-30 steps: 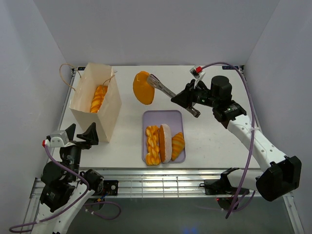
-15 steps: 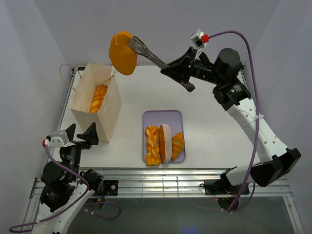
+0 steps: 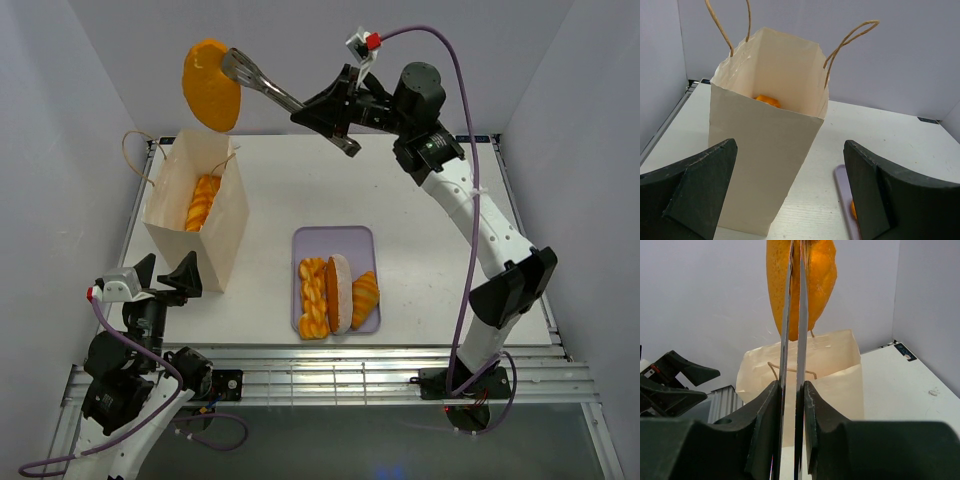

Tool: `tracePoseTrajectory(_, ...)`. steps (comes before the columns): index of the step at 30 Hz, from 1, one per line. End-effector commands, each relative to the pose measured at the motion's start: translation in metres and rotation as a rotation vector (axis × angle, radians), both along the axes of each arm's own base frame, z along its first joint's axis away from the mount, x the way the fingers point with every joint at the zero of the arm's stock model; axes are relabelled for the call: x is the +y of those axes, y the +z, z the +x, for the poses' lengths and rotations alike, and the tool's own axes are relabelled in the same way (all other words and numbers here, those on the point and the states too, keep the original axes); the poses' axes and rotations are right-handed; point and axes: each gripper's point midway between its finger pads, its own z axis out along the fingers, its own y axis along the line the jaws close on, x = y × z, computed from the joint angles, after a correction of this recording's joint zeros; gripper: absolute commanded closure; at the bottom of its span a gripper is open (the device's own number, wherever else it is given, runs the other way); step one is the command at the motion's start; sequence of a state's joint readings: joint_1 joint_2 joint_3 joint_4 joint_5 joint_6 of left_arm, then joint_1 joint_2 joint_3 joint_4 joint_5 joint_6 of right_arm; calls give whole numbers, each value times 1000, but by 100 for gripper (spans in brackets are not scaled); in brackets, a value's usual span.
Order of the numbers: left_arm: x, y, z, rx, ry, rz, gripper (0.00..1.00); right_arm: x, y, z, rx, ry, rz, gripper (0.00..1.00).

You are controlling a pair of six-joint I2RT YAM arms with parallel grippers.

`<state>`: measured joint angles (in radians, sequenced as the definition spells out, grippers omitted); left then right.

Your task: Place the fake bread into the paper bag

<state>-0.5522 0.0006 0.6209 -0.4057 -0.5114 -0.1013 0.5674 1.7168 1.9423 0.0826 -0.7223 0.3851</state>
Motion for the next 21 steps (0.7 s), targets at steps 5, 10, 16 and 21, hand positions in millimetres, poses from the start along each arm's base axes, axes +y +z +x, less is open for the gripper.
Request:
tracePoseTrajectory(5, -1, 1, -1, -14, -10, -3, 2, 27, 23, 2, -112, 78, 79, 73)
tracePoseTrajectory(10, 0, 2, -2, -19, -8, -5, 2, 45, -10, 25, -68, 81, 60, 73)
tracePoseTrajectory(16, -1, 2, -2, -21, -13, -5, 2, 67, -53, 39, -14, 95, 14, 72)
tracePoseTrajectory(21, -2, 2, -2, -21, -20, 0, 2, 78, -81, 45, 14, 95, -17, 70)
